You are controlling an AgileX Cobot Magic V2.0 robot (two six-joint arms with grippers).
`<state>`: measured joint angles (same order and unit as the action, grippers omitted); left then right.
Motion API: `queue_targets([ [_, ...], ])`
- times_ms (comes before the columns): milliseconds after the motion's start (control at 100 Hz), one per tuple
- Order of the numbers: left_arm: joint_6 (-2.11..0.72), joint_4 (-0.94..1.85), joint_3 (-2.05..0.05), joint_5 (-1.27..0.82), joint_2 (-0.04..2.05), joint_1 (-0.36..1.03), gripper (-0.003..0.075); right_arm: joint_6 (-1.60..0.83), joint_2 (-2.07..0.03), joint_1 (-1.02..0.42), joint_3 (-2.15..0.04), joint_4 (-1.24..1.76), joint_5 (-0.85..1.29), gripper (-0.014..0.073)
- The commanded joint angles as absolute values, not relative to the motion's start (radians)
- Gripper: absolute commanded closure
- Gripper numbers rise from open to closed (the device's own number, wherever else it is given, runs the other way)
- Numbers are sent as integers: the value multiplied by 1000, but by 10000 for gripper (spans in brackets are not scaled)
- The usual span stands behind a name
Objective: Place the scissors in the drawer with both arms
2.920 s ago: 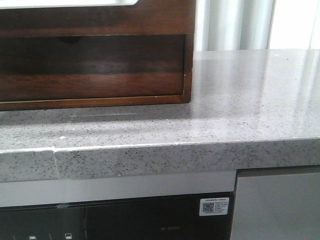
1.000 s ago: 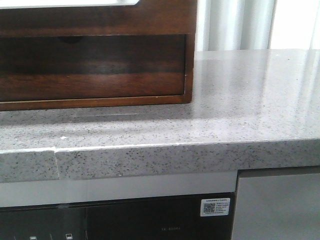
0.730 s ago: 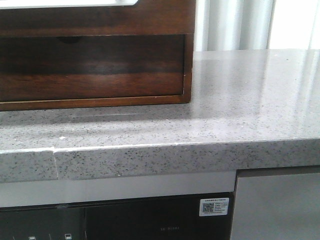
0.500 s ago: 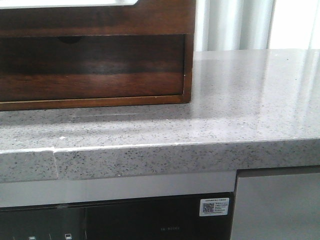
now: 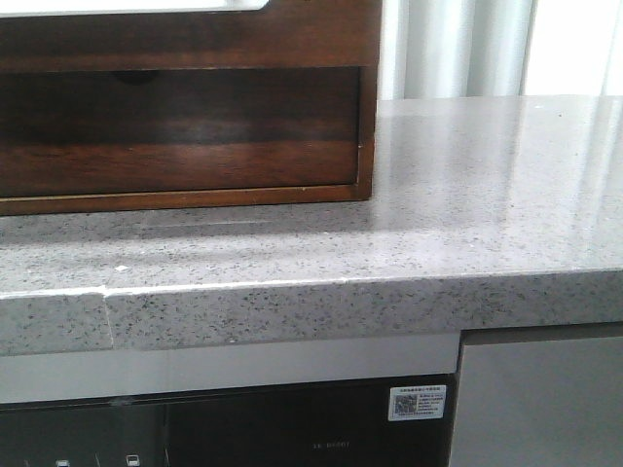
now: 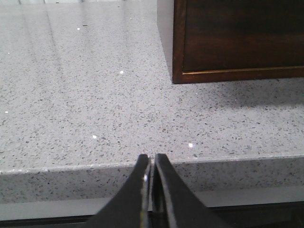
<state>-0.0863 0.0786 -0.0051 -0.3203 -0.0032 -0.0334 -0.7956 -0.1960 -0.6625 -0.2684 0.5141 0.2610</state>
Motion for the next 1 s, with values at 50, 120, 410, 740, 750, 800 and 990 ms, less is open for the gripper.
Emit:
queue_targets([
  [50,-76,79,17,-269,-38,-33,740,-798,-204,-661,-295,527,191,660],
  [120,-76,79,17,-269,-38,-33,740,-798,-204,-661,-295,527,191,660],
  [410,-76,79,17,-269,-38,-33,740,-798,-204,-657,-293,527,185,660],
  [740,-76,79,17,-269,-38,-33,740,-355,-200,-562,-278,211,147,660],
  [750,-76,79,17,-269,-38,-33,740,-338,-200,-558,-273,201,143,661],
  [800,-76,79,17,-269,-38,-33,740,-229,-193,-531,-256,127,110,660],
  [990,-76,79,17,-269,-38,-33,739,76,-133,-413,-158,-19,-86,661],
])
